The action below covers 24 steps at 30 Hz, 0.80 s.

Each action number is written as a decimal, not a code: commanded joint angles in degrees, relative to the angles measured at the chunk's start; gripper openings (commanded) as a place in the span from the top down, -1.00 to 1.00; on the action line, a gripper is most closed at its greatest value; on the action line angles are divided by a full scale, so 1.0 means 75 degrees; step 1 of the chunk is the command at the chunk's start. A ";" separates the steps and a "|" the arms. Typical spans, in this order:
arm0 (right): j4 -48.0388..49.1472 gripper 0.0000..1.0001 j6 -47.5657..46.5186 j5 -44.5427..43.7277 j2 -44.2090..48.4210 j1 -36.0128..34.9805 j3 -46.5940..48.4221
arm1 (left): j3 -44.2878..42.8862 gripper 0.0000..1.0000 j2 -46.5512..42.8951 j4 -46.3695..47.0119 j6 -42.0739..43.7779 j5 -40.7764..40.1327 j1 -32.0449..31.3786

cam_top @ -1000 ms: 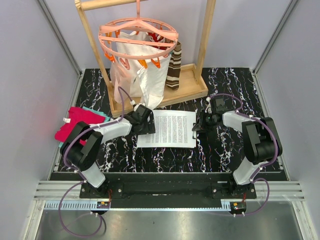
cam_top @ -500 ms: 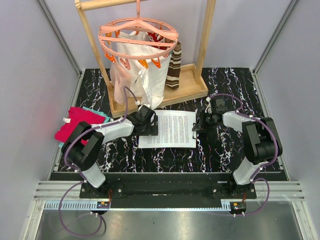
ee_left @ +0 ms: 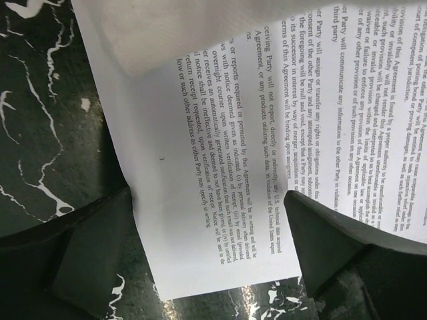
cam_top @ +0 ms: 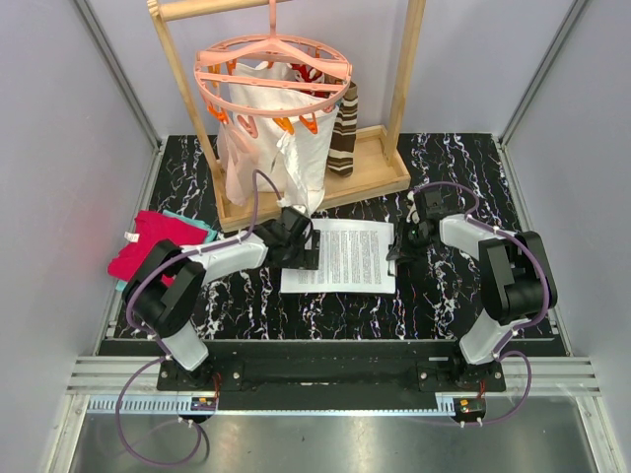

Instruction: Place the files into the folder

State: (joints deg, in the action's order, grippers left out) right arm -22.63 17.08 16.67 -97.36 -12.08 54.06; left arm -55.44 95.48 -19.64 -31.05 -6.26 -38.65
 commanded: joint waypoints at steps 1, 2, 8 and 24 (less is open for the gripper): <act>-0.0568 1.00 -0.0156 -0.0299 0.0044 -0.0323 0.0268 | -0.0518 -0.98 -0.0063 0.0849 -0.0149 0.0800 -0.0377; -0.0615 1.00 -0.0156 -0.0358 0.0032 -0.0370 0.0303 | -0.0518 -0.98 -0.0086 0.0826 -0.0161 0.0800 -0.0482; -0.1035 1.00 -0.0098 -0.1073 0.0009 -0.0382 0.0408 | -0.0378 -0.98 -0.0519 0.0639 -0.0302 0.0531 -0.0612; -0.2221 1.00 -0.0917 -0.3322 -0.0483 -0.0265 0.1311 | 0.0792 -0.98 -0.2219 -0.0007 -0.0325 -0.0360 -0.0612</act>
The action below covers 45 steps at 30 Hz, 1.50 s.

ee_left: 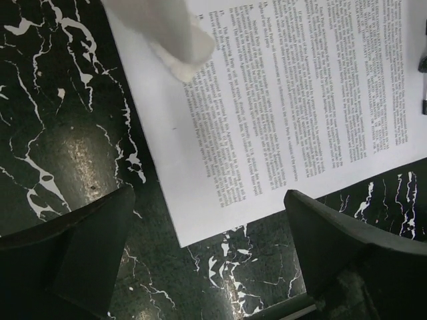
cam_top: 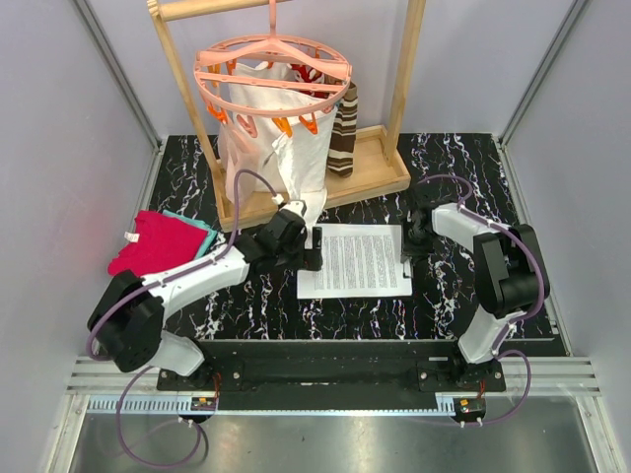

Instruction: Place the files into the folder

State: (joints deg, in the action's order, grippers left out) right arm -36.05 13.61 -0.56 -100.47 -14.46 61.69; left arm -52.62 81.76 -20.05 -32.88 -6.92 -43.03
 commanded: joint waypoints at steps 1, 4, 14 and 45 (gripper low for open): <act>-0.0443 1.00 -0.0606 -0.1178 -0.0069 0.0076 0.0364 | 0.0500 -0.98 -0.0482 0.0072 -0.0115 -0.0308 -0.0041; -0.0466 1.00 -0.1016 -0.1974 -0.0245 0.0123 0.0493 | 0.0933 -0.97 -0.1078 0.0282 -0.0232 -0.0122 -0.0029; 0.0938 1.00 -0.2294 -0.5947 -0.1300 0.0345 0.0505 | 0.1648 -0.98 -0.2380 0.0494 -0.0233 0.0699 -0.0088; -0.0795 -0.99 0.0564 0.0014 0.4016 0.0369 0.0799 | 0.0478 -0.97 -0.3937 -0.0255 0.0049 0.0887 -0.0076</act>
State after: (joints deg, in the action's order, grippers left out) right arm -39.72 10.61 -14.72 -81.97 -11.62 70.57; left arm -42.63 58.02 -22.26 -33.39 -1.39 -43.51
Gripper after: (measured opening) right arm 0.990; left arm 0.987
